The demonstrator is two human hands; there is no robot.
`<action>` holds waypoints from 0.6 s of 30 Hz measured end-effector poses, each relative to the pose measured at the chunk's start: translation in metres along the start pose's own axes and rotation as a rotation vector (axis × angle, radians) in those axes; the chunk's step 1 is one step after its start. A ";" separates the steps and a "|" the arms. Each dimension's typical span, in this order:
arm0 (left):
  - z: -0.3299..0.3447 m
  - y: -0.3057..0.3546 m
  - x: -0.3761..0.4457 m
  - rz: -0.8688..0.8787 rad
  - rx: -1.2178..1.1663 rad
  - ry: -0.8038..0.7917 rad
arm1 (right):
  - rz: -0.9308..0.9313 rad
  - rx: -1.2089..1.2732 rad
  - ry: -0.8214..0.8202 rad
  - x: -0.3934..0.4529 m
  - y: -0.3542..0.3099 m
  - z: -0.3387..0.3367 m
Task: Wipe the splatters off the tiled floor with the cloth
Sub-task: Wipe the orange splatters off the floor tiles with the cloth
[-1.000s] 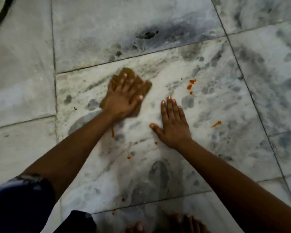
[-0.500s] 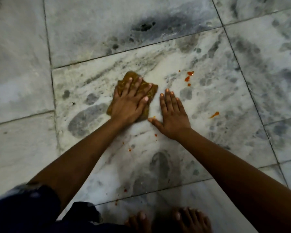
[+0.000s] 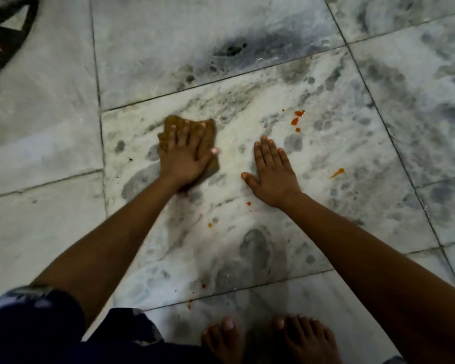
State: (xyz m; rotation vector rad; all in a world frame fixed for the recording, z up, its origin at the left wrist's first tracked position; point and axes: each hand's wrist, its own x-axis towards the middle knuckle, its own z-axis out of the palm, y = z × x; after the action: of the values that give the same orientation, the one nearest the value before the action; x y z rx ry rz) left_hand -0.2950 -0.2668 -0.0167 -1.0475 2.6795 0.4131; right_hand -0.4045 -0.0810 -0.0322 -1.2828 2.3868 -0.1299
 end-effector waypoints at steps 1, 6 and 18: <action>0.007 0.009 -0.013 0.025 0.017 0.004 | -0.012 -0.006 0.031 0.000 -0.002 0.002; 0.004 0.003 0.014 0.101 0.061 0.022 | -0.074 -0.004 0.054 0.016 -0.024 0.007; 0.028 -0.009 -0.067 -0.086 -0.070 0.028 | -0.116 -0.050 0.117 0.022 -0.021 0.020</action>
State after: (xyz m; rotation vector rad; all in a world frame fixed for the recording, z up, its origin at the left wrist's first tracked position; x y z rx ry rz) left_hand -0.2380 -0.2216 -0.0233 -1.1918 2.6499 0.4819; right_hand -0.3912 -0.1084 -0.0513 -1.4752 2.4258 -0.1853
